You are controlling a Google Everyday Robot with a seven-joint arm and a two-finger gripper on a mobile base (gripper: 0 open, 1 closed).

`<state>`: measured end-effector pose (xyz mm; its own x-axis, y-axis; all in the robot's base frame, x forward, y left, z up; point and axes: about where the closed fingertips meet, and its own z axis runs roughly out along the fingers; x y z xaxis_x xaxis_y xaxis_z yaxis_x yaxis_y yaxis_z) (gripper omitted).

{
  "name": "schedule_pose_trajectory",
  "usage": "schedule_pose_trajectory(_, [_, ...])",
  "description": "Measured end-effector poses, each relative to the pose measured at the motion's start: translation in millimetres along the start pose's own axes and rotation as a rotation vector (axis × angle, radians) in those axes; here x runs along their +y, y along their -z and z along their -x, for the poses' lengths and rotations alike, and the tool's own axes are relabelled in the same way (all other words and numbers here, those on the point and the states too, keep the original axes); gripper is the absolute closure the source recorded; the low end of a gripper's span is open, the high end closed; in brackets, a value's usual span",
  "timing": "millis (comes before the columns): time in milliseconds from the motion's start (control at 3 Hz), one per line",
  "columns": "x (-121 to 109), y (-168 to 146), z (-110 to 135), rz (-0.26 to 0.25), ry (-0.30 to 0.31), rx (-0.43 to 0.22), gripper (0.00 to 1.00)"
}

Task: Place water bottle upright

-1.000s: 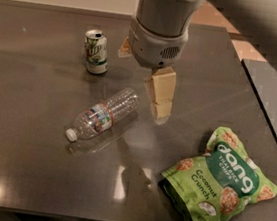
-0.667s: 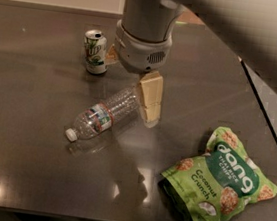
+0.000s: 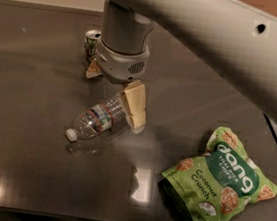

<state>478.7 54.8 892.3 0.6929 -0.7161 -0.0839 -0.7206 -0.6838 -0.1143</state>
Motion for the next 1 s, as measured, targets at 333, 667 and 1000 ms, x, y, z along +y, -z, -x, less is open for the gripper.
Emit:
schedule_pose_trajectory(333, [-8, -15, -1, 0.032, 0.025, 0.018, 0.00])
schedule_pose_trajectory(667, [-14, -28, -5, 0.061, 0.030, 0.039, 0.00])
schedule_pose_trajectory(1000, [-13, -40, -7, 0.087, 0.026, 0.051, 0.00])
